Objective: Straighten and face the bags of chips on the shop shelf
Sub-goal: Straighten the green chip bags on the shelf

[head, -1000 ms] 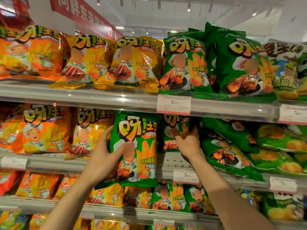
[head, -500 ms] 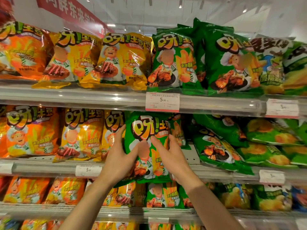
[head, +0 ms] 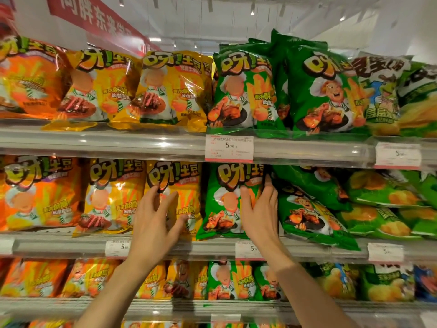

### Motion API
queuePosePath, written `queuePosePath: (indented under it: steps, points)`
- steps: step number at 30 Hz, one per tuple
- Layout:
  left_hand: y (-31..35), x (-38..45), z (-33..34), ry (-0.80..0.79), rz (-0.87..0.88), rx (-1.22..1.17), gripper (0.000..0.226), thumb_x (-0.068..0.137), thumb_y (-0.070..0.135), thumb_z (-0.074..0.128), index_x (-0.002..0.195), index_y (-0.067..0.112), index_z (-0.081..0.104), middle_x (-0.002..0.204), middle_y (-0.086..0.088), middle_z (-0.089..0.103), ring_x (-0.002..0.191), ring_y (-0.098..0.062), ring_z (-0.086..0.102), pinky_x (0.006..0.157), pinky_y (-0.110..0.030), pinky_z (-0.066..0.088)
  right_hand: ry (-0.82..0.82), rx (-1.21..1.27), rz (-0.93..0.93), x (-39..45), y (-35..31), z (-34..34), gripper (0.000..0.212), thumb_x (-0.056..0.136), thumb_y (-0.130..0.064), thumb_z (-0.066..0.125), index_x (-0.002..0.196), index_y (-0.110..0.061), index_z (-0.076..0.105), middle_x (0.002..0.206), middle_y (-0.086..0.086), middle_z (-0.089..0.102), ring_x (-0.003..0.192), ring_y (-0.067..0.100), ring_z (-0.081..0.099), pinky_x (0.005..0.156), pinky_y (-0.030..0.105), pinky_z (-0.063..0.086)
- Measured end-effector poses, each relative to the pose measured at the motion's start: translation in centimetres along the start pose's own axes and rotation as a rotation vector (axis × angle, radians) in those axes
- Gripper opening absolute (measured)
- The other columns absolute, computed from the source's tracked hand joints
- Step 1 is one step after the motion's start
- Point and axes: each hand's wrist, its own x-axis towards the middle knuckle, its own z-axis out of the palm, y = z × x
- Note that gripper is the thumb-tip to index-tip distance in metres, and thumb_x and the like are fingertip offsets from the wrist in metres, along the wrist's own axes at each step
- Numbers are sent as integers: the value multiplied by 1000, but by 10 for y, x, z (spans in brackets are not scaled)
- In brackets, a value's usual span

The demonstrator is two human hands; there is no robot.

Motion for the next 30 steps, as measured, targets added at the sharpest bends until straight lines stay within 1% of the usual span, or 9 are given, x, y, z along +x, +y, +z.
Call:
queuePosePath:
  steps: [2, 4, 7, 11, 14, 19, 25, 28, 30]
  points:
    - [-1, 0, 2, 9, 2, 0, 67, 87, 65, 46, 139, 25, 54, 157, -13, 31, 142, -33, 32, 109, -57, 38, 29, -115, -136, -11, -3, -2, 86, 95, -66, 37, 159, -17, 7, 162, 7, 14, 148, 28, 19, 119, 45, 26]
    - [-1, -1, 4, 10, -11, 1, 68, 87, 66, 44, 140, 25, 53, 157, -12, 31, 142, -33, 32, 109, -58, 37, -14, -259, -234, -22, -6, 4, 93, 90, -78, 27, 158, -19, 6, 165, 9, 4, 153, 28, 7, 123, 49, 18]
    - [0, -2, 6, 17, -6, -5, 69, 87, 66, 44, 141, 24, 53, 158, -13, 30, 144, -34, 31, 111, -58, 36, -102, -359, -239, -30, -4, 16, 109, 77, -92, 27, 158, -23, 6, 167, 10, -7, 154, 28, -10, 125, 50, 6]
    - [-5, -2, 6, 16, 20, -12, 68, 88, 66, 44, 141, 24, 52, 158, -12, 29, 145, -31, 29, 111, -56, 36, -99, -362, -310, -15, 6, 11, 106, 78, -86, 43, 156, -21, 14, 165, 13, 7, 154, 31, -2, 123, 55, 16]
    - [-6, -2, 7, 20, 24, -4, 68, 89, 65, 45, 142, 24, 52, 159, -12, 28, 146, -31, 27, 112, -55, 35, -84, -395, -334, -7, 12, 7, 105, 79, -83, 46, 157, -20, 15, 165, 15, 7, 155, 32, -1, 122, 55, 18]
    - [-2, -2, 10, 37, 6, -17, 64, 89, 56, 52, 142, 21, 52, 160, -13, 28, 148, -31, 24, 114, -54, 32, -110, -409, -295, -23, 15, 15, 106, 80, -89, 29, 159, -27, -7, 168, 11, -9, 154, 26, -16, 125, 52, 2]
    - [-5, -4, 5, 9, 11, -69, 64, 91, 58, 55, 144, 22, 50, 163, -8, 24, 152, -25, 18, 118, -52, 28, -176, -313, -306, -20, 8, -5, 93, 91, -71, 44, 160, -30, -3, 168, 3, -14, 154, 20, -18, 125, 47, -6]
    - [-6, -7, -3, 43, 42, -93, 58, 93, 50, 60, 140, 18, 54, 159, -7, 34, 149, -25, 26, 118, -49, 29, -241, -224, -237, -28, 2, -22, 82, 96, -59, 50, 160, -31, 7, 168, -3, -11, 154, 12, -13, 126, 41, 2]
    - [-3, -12, -10, 64, 59, -134, 56, 91, 44, 59, 138, 15, 56, 151, -4, 44, 143, -22, 35, 114, -41, 33, -264, -154, -194, -40, 1, -33, 76, 96, -58, 51, 159, -33, 16, 168, -10, -1, 154, 8, -1, 125, 35, 12]
